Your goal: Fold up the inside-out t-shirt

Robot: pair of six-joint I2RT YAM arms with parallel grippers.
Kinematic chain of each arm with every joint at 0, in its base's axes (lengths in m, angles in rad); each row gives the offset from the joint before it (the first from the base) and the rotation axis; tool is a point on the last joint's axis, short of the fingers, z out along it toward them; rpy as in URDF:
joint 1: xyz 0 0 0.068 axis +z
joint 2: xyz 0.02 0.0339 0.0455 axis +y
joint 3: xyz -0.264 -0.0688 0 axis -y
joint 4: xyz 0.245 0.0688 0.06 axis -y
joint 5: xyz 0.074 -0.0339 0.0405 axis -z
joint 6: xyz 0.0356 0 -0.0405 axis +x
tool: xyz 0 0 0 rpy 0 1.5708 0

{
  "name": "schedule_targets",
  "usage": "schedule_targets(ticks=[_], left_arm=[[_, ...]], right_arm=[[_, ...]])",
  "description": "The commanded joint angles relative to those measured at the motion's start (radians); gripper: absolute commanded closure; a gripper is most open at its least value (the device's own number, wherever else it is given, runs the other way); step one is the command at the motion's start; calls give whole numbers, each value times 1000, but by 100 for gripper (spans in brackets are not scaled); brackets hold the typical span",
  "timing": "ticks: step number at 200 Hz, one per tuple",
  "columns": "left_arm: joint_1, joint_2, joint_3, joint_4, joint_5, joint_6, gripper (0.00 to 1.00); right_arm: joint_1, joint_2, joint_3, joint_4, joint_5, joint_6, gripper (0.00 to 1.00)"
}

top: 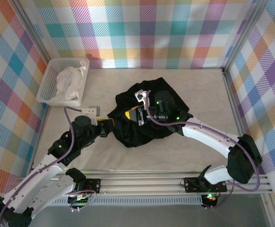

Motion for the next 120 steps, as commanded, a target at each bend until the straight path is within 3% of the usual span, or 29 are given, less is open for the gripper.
schedule_targets(ticks=[1, 18, 38, 55, 62, 79, 85, 99, 120], left_arm=[[-15, 60, -45, 97, 215, -48, 61], [-20, 127, -49, 186, 259, -76, 61], [-21, 206, -38, 232, 235, -64, 55], [-22, 280, -23, 270, 226, -48, 55], [-21, 307, -15, 279, 213, -46, 61], [-12, 318, -18, 319, 204, -36, 94], [-2, 296, -31, 350, 233, -25, 100], [35, 191, -84, 456, 377, 5, 100], [57, 18, -169, 639, 646, 58, 100]], right_arm=[[-1, -5, 38, 28, 12, 12, 100], [-1, -10, 34, 23, 15, 9, 100], [-1, -15, 30, 21, 14, 9, 100], [-2, -23, 29, 8, 18, 2, 100], [-2, -30, 29, -3, 23, -6, 100], [-7, -58, 29, -69, 59, -57, 100], [-16, -76, 26, -113, 84, -86, 100], [-68, -123, 2, -186, 102, -125, 100], [-203, -170, -36, -214, -57, -115, 100]])
